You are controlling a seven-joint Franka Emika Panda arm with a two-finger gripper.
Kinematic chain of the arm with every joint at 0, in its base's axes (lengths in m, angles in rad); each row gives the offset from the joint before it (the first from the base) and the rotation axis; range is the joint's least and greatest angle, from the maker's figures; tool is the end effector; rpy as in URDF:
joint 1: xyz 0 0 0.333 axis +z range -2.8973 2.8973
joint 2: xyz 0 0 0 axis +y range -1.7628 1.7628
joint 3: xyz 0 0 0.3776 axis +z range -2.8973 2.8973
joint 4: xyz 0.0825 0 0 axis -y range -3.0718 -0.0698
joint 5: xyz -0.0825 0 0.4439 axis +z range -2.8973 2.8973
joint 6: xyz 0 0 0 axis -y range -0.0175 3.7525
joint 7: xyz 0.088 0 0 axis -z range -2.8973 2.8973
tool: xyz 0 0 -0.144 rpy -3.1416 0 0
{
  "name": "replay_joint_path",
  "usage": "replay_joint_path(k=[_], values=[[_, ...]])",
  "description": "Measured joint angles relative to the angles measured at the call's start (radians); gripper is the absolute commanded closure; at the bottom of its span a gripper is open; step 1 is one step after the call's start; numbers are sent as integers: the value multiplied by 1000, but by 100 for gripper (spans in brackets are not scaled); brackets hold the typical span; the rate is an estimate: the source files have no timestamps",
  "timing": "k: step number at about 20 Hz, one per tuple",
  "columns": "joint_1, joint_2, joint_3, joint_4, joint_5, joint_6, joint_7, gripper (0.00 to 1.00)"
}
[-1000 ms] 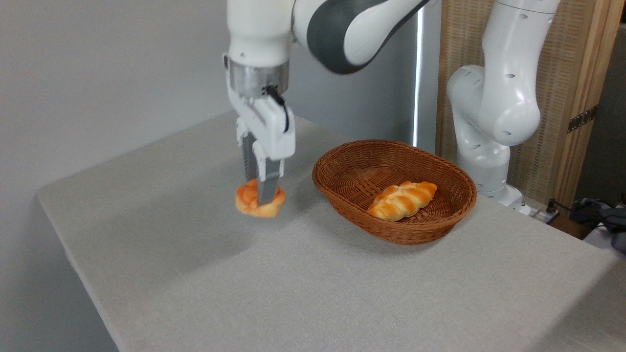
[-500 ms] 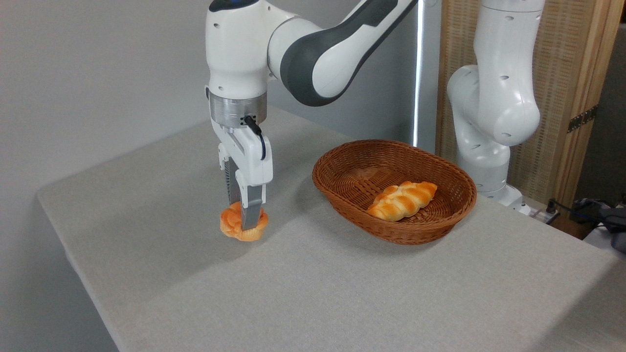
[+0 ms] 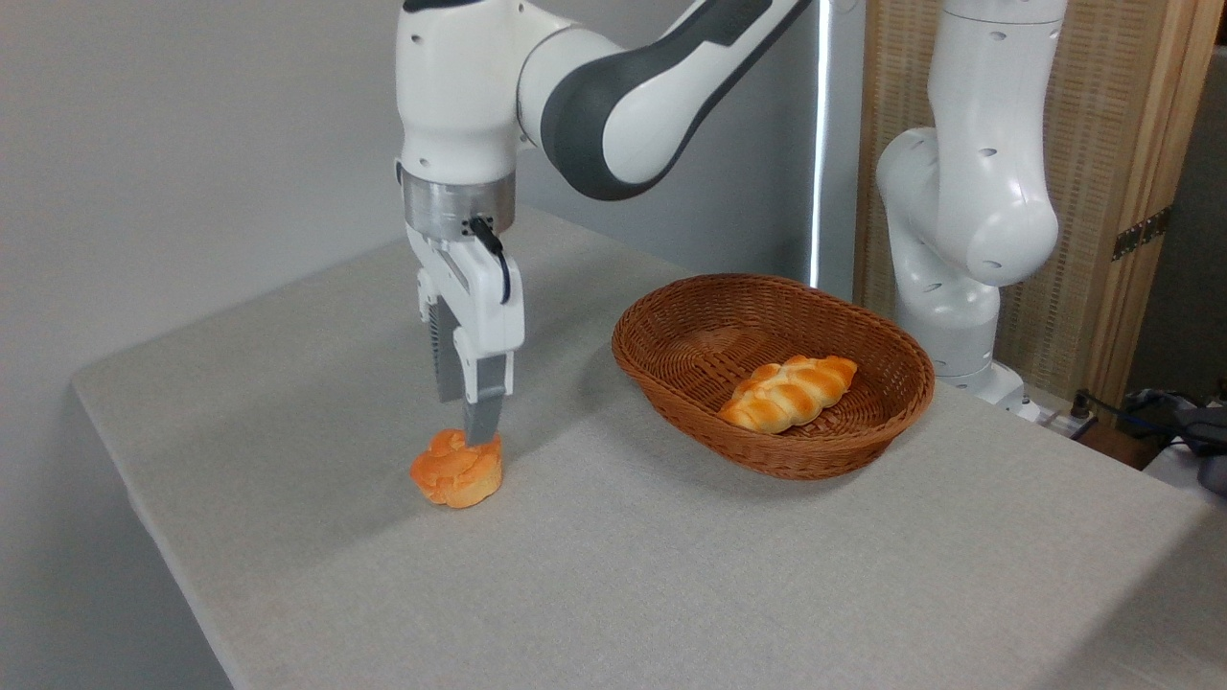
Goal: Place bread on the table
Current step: 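Raise the open gripper away from the bun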
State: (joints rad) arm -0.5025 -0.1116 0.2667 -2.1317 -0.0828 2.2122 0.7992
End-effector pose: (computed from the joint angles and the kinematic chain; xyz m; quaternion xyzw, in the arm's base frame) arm 0.5733 -0.1398 0.4724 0.8749 -0.4726 0.1037 0.0221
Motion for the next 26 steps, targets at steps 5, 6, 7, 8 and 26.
replay_joint_path(k=[5,6,7,8,26], values=[[22,-5,11,148,0,-176,-76,0],[40,-7,14,195,0,-244,-80,0],[62,-8,16,238,0,-303,-81,0],[78,-9,17,262,0,-335,-81,0],[339,126,-200,559,47,-621,-148,0]])
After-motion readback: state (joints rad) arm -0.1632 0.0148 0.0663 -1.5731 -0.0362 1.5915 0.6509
